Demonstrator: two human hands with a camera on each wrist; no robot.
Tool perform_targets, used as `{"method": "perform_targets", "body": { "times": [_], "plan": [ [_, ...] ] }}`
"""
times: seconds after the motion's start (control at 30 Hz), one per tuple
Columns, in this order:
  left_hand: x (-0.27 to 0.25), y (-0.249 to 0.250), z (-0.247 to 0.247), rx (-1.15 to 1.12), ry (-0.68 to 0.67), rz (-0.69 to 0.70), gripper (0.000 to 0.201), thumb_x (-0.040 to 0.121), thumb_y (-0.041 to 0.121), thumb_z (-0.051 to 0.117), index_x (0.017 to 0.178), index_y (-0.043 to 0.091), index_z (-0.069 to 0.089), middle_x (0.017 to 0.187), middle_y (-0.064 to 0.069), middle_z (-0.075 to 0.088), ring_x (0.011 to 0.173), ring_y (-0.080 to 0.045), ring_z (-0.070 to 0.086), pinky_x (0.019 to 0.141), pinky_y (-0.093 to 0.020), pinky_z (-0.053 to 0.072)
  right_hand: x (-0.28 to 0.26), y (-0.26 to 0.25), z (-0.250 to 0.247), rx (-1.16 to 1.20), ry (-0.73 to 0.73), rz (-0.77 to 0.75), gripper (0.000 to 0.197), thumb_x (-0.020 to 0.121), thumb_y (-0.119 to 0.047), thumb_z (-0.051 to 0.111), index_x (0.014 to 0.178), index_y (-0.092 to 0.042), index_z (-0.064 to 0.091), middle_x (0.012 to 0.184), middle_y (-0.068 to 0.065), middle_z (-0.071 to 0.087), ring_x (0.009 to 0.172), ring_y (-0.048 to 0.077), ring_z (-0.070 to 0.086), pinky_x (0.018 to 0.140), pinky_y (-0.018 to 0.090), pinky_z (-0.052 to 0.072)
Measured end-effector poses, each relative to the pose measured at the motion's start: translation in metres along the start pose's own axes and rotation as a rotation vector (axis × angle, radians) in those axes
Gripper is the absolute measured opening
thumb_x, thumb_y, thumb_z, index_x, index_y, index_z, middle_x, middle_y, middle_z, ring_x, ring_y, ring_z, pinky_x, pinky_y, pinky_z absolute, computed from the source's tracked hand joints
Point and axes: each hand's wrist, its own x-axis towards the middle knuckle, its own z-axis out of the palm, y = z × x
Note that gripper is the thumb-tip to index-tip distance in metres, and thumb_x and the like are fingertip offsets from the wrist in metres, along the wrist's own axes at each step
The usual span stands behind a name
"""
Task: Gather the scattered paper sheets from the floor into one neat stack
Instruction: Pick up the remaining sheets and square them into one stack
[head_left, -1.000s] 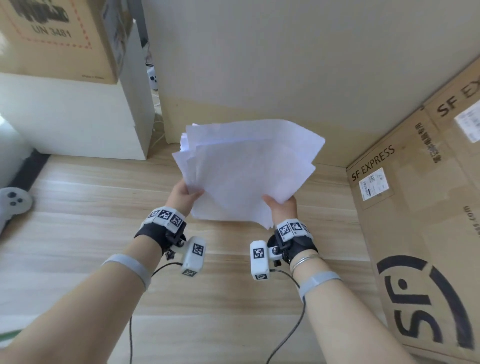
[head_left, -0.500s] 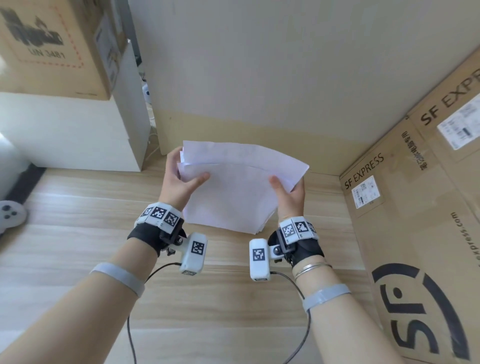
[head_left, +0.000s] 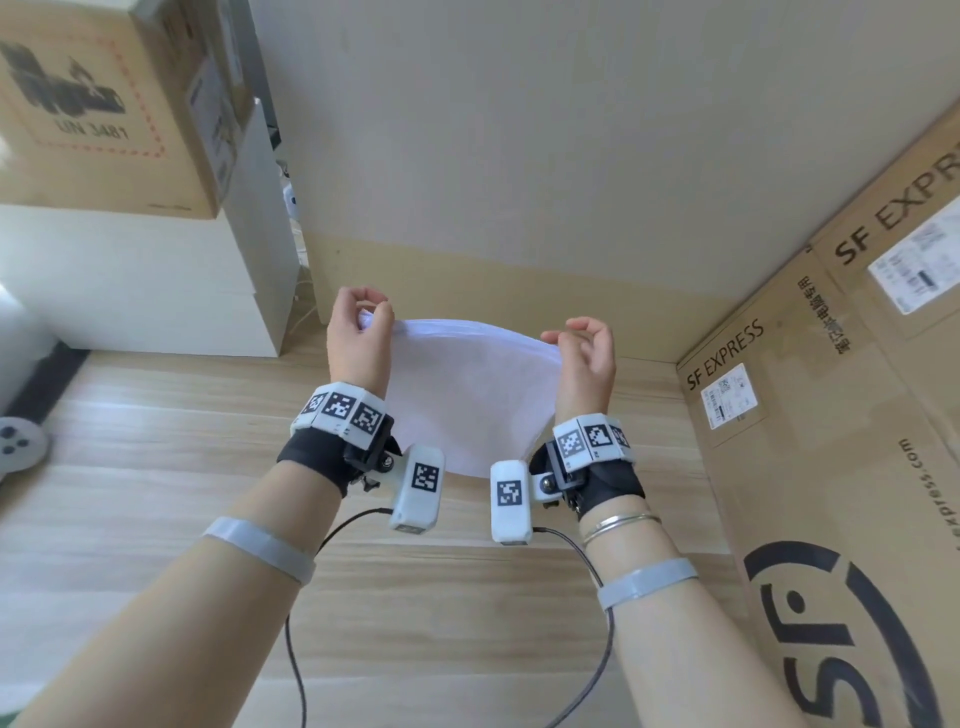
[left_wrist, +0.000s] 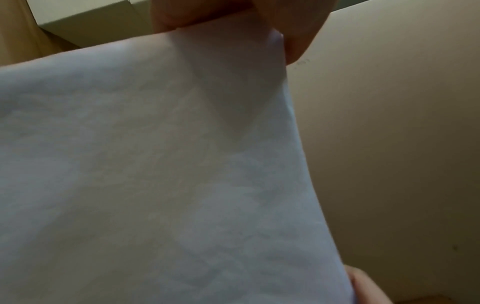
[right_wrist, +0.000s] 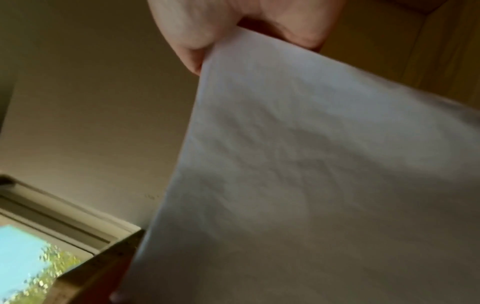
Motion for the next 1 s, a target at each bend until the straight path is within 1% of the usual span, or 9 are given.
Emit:
{"method": "perform_targets", "body": {
  "times": [0.17, 0.27, 0.4, 0.47, 0.53, 0.63, 0.73, 0.87, 1.0],
  "plan": [
    [-0.002, -0.003, 0.001, 0.017, 0.022, 0.017, 0.025, 0.087, 0.008, 0.044, 0.071, 0.027, 0.046, 0.072, 0.015, 0.046, 0.066, -0.003, 0.041, 0.058, -0.005, 0.033, -0.008, 0.011, -0.004, 0.018, -0.184, -0.005, 0.03, 0.065, -0.044, 0.065, 0.089, -0.035, 0.051, 0.093, -0.007, 0.058, 0.083, 0.004, 0.054, 0.078, 0.018, 0.041],
    [-0.005, -0.006, -0.003, -0.067, -0.039, 0.057, 0.003, 0.087, 0.021, 0.049, 0.087, 0.024, 0.048, 0.077, 0.015, 0.047, 0.071, 0.001, 0.045, 0.068, -0.013, 0.035, -0.012, 0.022, -0.011, -0.08, -0.267, 0.068, 0.041, 0.062, -0.026, 0.077, 0.096, -0.033, 0.057, 0.096, -0.007, 0.059, 0.081, 0.001, 0.058, 0.074, 0.018, 0.045],
    [-0.012, -0.028, -0.02, -0.034, -0.276, 0.148, 0.067, 0.069, 0.03, 0.066, 0.125, 0.037, 0.03, 0.123, 0.029, 0.036, 0.116, 0.017, 0.039, 0.099, 0.0, 0.026, -0.015, 0.039, -0.018, -0.169, -0.262, 0.217, 0.034, 0.069, 0.0, 0.078, 0.099, -0.007, 0.064, 0.079, -0.01, 0.063, 0.053, -0.019, 0.058, 0.058, 0.009, 0.048],
    [-0.016, -0.041, -0.026, 0.019, -0.351, 0.055, 0.089, 0.063, 0.017, 0.075, 0.125, 0.054, 0.023, 0.14, 0.019, 0.033, 0.133, 0.006, 0.031, 0.11, -0.014, 0.025, -0.017, 0.044, -0.019, -0.186, -0.288, 0.271, 0.024, 0.072, 0.0, 0.075, 0.09, -0.011, 0.063, 0.077, -0.009, 0.062, 0.051, -0.016, 0.058, 0.049, 0.001, 0.044],
    [-0.019, -0.05, -0.029, 0.003, -0.358, -0.126, 0.082, 0.061, 0.007, 0.076, 0.118, 0.051, 0.037, 0.128, 0.003, 0.053, 0.12, -0.014, 0.051, 0.097, -0.026, 0.042, -0.019, 0.047, -0.02, -0.194, -0.312, 0.301, 0.021, 0.076, -0.001, 0.072, 0.078, -0.019, 0.061, 0.075, -0.01, 0.061, 0.058, -0.006, 0.059, 0.045, 0.001, 0.043],
    [-0.016, -0.054, -0.029, 0.088, -0.33, -0.217, 0.039, 0.068, 0.001, 0.077, 0.1, 0.016, 0.061, 0.085, 0.009, 0.063, 0.083, -0.017, 0.062, 0.068, -0.02, 0.046, -0.018, 0.047, -0.019, -0.184, -0.285, 0.292, 0.021, 0.079, -0.004, 0.07, 0.075, -0.021, 0.059, 0.073, -0.008, 0.059, 0.062, 0.002, 0.055, 0.043, 0.004, 0.043],
    [-0.011, -0.053, -0.03, 0.106, -0.386, -0.223, 0.028, 0.07, 0.001, 0.076, 0.09, 0.015, 0.064, 0.083, 0.009, 0.063, 0.077, -0.007, 0.06, 0.07, -0.022, 0.047, -0.017, 0.05, -0.022, -0.187, -0.271, 0.271, 0.026, 0.078, -0.006, 0.071, 0.073, -0.028, 0.058, 0.076, -0.011, 0.06, 0.067, 0.001, 0.056, 0.053, 0.011, 0.046],
    [-0.013, -0.066, -0.038, 0.119, -0.488, -0.383, 0.046, 0.049, 0.021, 0.084, 0.091, 0.023, 0.065, 0.098, -0.003, 0.067, 0.097, -0.025, 0.062, 0.088, -0.037, 0.049, -0.019, 0.061, -0.027, -0.235, -0.339, 0.356, 0.031, 0.072, -0.004, 0.076, 0.073, -0.027, 0.055, 0.078, -0.012, 0.06, 0.072, 0.004, 0.057, 0.059, 0.019, 0.045],
    [-0.019, -0.084, -0.033, 0.344, -0.516, -0.367, 0.045, 0.08, 0.008, 0.069, 0.123, 0.003, 0.054, 0.112, -0.008, 0.058, 0.104, -0.021, 0.053, 0.09, -0.032, 0.04, -0.018, 0.076, -0.026, -0.282, -0.371, 0.439, 0.032, 0.072, 0.001, 0.074, 0.081, -0.022, 0.055, 0.085, -0.007, 0.06, 0.078, 0.009, 0.057, 0.08, 0.026, 0.042]
  ]
}}
